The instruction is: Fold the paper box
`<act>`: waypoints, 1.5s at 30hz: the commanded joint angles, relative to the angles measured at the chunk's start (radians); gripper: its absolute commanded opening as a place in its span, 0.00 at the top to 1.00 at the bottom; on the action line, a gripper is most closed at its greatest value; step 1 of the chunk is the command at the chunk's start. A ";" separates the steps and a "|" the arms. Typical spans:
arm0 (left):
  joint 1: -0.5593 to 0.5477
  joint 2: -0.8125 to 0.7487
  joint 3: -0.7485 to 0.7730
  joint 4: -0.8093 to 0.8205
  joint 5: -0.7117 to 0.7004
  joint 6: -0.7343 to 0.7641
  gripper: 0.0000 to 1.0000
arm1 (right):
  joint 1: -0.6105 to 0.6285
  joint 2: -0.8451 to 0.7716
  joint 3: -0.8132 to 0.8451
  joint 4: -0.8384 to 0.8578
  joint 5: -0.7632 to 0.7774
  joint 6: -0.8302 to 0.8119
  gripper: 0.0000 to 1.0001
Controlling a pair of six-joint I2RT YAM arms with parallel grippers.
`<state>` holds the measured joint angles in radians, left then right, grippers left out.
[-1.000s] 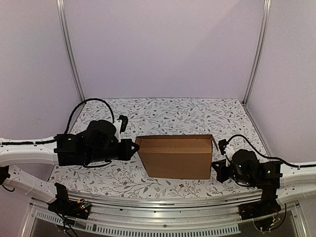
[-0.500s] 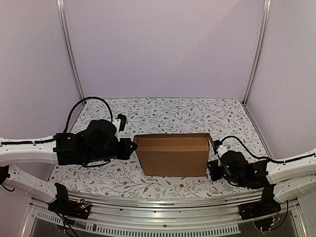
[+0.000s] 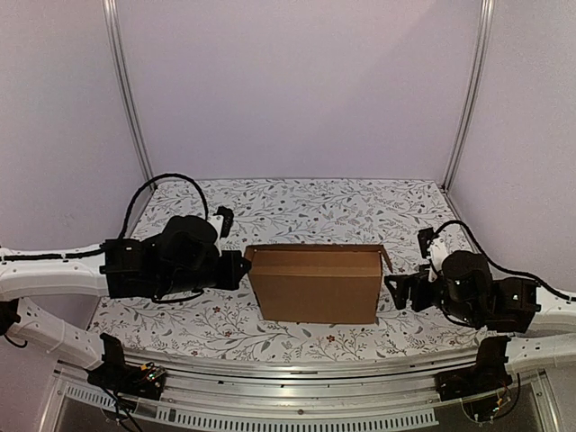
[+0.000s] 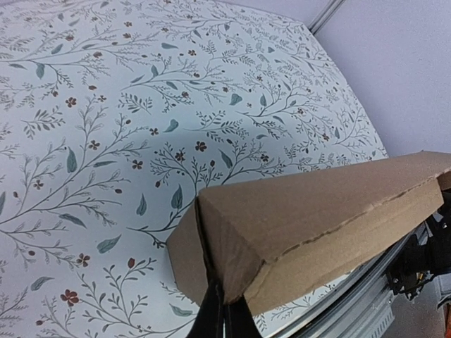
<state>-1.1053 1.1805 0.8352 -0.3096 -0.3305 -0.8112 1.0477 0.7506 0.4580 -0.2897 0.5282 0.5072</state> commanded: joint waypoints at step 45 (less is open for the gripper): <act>-0.016 0.087 0.026 -0.115 0.019 -0.013 1.00 | -0.002 0.058 0.563 -0.479 -0.311 -0.164 0.34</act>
<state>-1.1057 1.2346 0.8707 -0.3271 -0.3435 -0.8169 1.0466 0.7158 0.9615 -0.8021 0.2893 0.3622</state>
